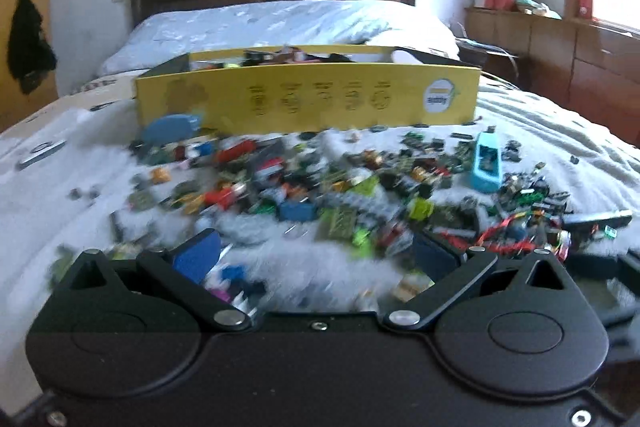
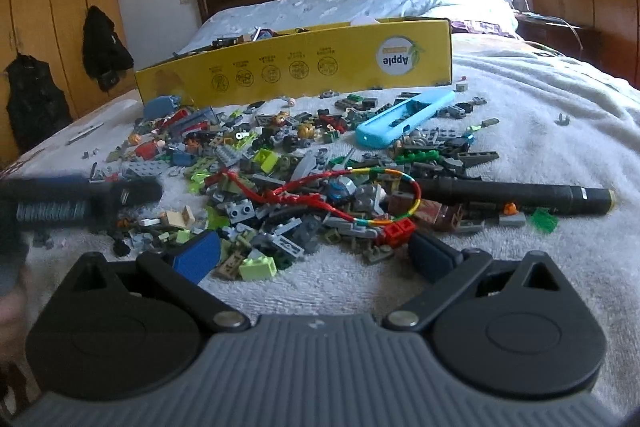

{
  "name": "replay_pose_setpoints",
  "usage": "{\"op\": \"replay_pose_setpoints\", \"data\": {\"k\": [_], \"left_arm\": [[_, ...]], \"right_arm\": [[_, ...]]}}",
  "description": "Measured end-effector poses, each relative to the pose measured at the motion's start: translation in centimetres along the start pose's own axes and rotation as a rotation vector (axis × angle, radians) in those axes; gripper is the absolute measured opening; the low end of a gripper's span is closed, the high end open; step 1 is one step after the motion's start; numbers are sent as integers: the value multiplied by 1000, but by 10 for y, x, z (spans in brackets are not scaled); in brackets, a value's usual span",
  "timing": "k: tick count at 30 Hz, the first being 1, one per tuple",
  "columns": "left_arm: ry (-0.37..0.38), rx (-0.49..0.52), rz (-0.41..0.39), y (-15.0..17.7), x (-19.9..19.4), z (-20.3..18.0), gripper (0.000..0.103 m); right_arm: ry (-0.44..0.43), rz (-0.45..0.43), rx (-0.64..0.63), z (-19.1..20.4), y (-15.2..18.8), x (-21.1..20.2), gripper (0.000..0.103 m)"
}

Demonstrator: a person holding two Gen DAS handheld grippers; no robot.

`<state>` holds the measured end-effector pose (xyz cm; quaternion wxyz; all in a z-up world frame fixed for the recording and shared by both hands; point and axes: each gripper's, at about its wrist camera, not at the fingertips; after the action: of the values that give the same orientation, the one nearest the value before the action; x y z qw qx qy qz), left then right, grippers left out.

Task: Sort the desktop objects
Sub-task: 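Lower the left tool onto the pile and grasp a grey Lego plate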

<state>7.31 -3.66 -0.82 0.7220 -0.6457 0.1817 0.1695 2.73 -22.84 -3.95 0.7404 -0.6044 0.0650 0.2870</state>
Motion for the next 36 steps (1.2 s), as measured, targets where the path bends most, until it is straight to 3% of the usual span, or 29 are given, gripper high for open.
{"op": "replay_pose_setpoints", "data": {"k": [7, 13, 21, 26, 27, 30, 36], "left_arm": [[64, 100, -9, -19, 34, -31, 81], [122, 172, -12, -25, 53, -36, 66], [241, 202, 48, -27, 78, -26, 60], [219, 237, 26, -23, 80, -30, 64], [211, 246, 19, -22, 80, -32, 63], [218, 248, 11, -20, 76, -33, 45], [219, 196, 29, -17, 63, -29, 44]], "right_arm": [[4, 9, -55, 3, 6, 5, 103], [-11, -5, -59, 0, 7, 6, 103], [-27, -19, -51, -1, 8, 3, 103], [-32, -25, -44, -1, 9, 2, 103], [-32, -25, -43, -1, 9, 2, 103], [-31, -24, -43, -1, 8, 3, 103], [-29, -16, -41, 0, 6, 2, 103]]}}
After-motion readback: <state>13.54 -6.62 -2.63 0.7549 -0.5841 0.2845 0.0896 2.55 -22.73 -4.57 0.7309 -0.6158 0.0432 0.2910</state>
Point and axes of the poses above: each gripper's, at about its wrist camera, not at the fingertips, and x roughly the way its jaws point, z to its left, y to its underside, and after that the axes turned 13 degrees about -y, right-handed
